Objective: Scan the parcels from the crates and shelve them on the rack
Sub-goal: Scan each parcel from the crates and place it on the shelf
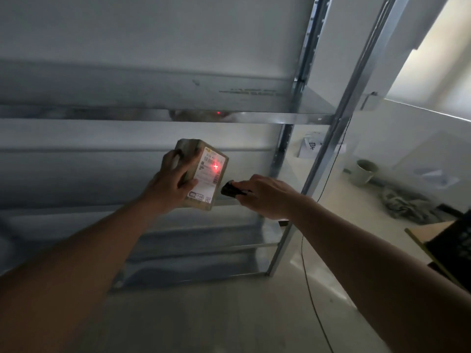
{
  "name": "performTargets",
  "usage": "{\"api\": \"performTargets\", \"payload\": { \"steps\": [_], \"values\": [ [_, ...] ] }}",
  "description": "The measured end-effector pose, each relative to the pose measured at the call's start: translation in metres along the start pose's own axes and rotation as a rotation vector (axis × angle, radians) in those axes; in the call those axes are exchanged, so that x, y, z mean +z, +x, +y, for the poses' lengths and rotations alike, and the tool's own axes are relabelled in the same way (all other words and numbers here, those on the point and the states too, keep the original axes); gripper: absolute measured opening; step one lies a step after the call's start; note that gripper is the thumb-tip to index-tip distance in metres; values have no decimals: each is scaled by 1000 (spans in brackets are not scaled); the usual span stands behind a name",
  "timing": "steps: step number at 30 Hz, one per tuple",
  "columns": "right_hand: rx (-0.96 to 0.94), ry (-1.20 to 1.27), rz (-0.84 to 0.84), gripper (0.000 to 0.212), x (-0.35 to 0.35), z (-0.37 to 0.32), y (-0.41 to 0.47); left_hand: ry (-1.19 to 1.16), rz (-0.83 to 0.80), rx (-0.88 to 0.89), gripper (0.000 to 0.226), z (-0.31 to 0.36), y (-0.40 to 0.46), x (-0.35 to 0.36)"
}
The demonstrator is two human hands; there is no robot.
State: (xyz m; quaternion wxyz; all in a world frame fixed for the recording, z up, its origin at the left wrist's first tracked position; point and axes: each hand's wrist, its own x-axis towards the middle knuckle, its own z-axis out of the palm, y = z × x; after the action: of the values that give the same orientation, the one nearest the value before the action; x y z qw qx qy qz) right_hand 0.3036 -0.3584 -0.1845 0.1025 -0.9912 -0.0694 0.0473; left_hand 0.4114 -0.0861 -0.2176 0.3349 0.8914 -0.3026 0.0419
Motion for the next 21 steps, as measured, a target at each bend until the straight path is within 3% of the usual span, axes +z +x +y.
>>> {"api": "performTargets", "payload": {
  "steps": [14, 21],
  "values": [
    [-51, -505, -53, 57, -48, 7, -84, 192, 37, 53, 85, 67, -9, -8],
    [-62, -628, -15, 56, -58, 3, -100, 214, 21, 52, 82, 85, -17, -18]
  ]
}}
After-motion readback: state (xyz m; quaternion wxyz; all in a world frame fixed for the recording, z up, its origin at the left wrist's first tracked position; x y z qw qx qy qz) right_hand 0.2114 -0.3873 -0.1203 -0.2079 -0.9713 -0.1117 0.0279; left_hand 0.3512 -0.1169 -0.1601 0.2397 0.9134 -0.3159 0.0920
